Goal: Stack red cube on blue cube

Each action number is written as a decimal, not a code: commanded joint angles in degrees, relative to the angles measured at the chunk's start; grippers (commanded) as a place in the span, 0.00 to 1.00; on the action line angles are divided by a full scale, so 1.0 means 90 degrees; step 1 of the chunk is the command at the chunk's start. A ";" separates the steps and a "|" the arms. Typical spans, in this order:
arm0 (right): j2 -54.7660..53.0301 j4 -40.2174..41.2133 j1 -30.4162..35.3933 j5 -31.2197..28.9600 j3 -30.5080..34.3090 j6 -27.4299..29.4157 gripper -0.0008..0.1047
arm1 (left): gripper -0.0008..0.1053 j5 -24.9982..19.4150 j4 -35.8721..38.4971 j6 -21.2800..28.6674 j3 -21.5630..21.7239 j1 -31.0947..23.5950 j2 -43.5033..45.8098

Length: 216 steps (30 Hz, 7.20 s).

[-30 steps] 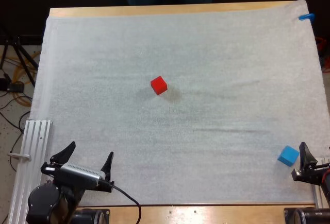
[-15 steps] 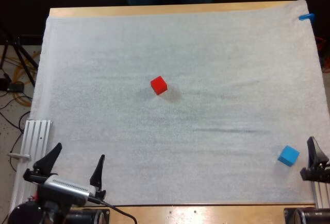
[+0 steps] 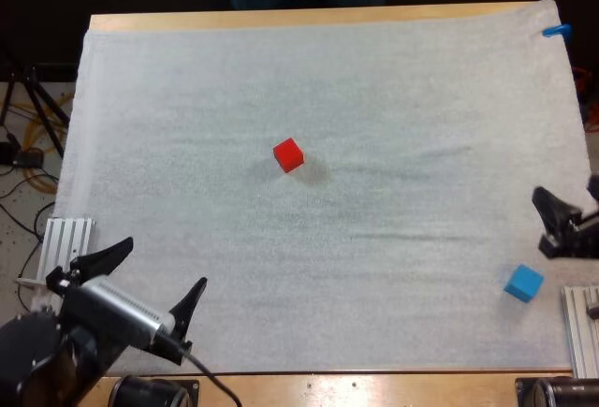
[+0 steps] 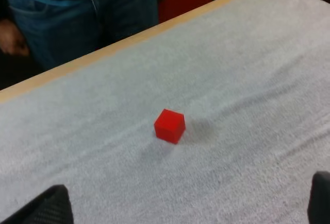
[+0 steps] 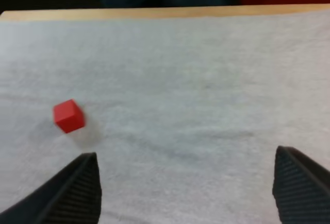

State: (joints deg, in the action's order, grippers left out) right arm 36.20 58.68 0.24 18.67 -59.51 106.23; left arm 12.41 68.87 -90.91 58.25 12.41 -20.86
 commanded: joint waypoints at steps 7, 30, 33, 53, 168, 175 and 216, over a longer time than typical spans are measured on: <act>0.0954 -0.0260 -0.0862 0.0085 -0.0658 0.0181 0.65 | 0.83 0.0031 0.0041 -0.0008 0.0064 0.0031 -0.0237; 0.5939 -0.1685 -0.4525 -0.2449 -0.3092 -0.0292 0.65 | 0.83 0.0031 0.0041 -0.0032 0.0064 0.0031 -0.0236; 0.6519 -0.1685 -0.4613 -0.2503 -0.3491 -0.0313 0.65 | 0.83 0.0031 0.0041 -0.0032 0.0064 0.0031 -0.0236; 0.9355 -0.1685 -0.4653 -0.2192 -0.5021 -0.0567 0.65 | 0.83 0.0031 0.0041 -0.0051 0.0064 0.0031 -0.0236; 0.1168 0.0320 -0.1526 -0.3309 0.3118 -0.3683 0.01 | 0.83 0.0337 0.0041 -0.0051 0.0064 0.0031 -0.0236; 0.1451 0.0024 -0.1523 -0.3112 0.3243 -0.3635 0.01 | 0.83 0.0337 0.0041 -0.0051 0.0064 0.0031 -0.0236; 0.1472 0.0084 -0.1523 -0.3521 0.3157 -0.3803 0.56 | 0.83 0.0337 0.0041 -0.0051 0.0064 0.0031 -0.0236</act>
State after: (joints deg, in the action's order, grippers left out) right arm 49.43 59.44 -13.71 -12.28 -30.61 72.01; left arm 14.86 69.28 -90.91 58.39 12.37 -22.86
